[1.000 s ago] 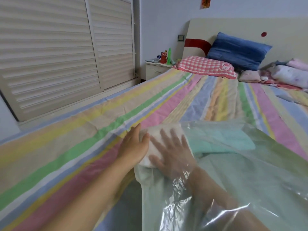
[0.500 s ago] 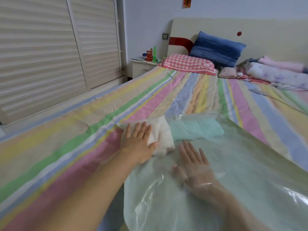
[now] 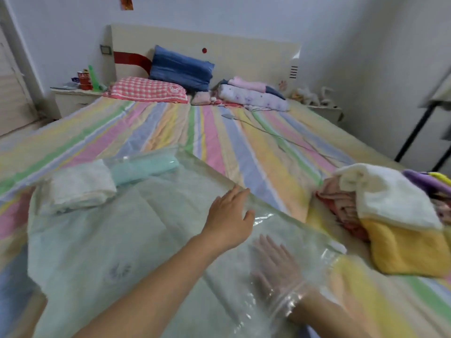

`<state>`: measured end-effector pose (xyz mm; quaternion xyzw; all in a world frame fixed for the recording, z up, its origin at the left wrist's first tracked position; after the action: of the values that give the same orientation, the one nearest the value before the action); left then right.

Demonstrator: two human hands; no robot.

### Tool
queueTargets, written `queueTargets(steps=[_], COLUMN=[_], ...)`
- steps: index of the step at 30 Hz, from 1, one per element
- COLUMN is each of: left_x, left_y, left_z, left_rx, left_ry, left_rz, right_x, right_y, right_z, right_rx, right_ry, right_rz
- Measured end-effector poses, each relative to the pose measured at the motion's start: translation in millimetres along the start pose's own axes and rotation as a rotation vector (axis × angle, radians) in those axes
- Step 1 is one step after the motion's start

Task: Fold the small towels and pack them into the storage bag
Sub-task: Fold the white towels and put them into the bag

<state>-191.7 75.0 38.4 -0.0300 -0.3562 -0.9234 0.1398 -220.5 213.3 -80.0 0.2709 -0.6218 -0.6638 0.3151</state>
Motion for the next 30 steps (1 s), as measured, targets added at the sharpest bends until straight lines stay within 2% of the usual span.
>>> queueTargets(steps=[2, 5, 9, 13, 18, 21, 24, 27, 30], left_x=[4, 13, 12, 6, 12, 20, 26, 30, 33], left_y=[-36, -74, -108, -123, -118, -110, -105, -104, -104], left_z=[13, -1, -27, -37, -32, -26, -19, -9, -3], left_rx=[0.002, 0.166, 0.258, 0.325, 0.334, 0.315, 0.296, 0.28, 0.211], left_ry=[0.022, 0.214, 0.378, 0.382, 0.402, 0.387, 0.348, 0.267, 0.203], left_rz=[-0.064, -0.101, -0.159, -0.151, -0.146, -0.128, -0.077, -0.028, 0.007], right_x=[-36, -84, -125, -113, -69, -50, -38, -34, -37], right_y=[6, 34, 63, 82, 87, 84, 77, 73, 82], right_z=[24, 53, 111, 157, 221, 258, 279, 293, 304], right_rx=[-0.004, -0.049, 0.107, -0.022, -0.233, -0.363, -0.508, -0.542, -0.412], right_ry=[-0.003, -0.013, -0.348, -0.438, -0.574, -0.626, -0.581, -0.494, -0.476], right_rz=[0.134, 0.327, 0.493, 0.625, 0.485, 0.275, 0.08, 0.064, 0.125])
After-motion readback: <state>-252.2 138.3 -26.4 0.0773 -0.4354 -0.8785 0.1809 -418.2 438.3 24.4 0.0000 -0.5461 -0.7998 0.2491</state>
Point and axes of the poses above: each hand's wrist, its own x-axis towards the middle knuckle, its own y-axis out of the back of the hand, z = x × y, the point moved 6 cm from there along x, towards the middle knuckle, and after that the axes turned 15 degrees about -x, right-handed, at the moved point
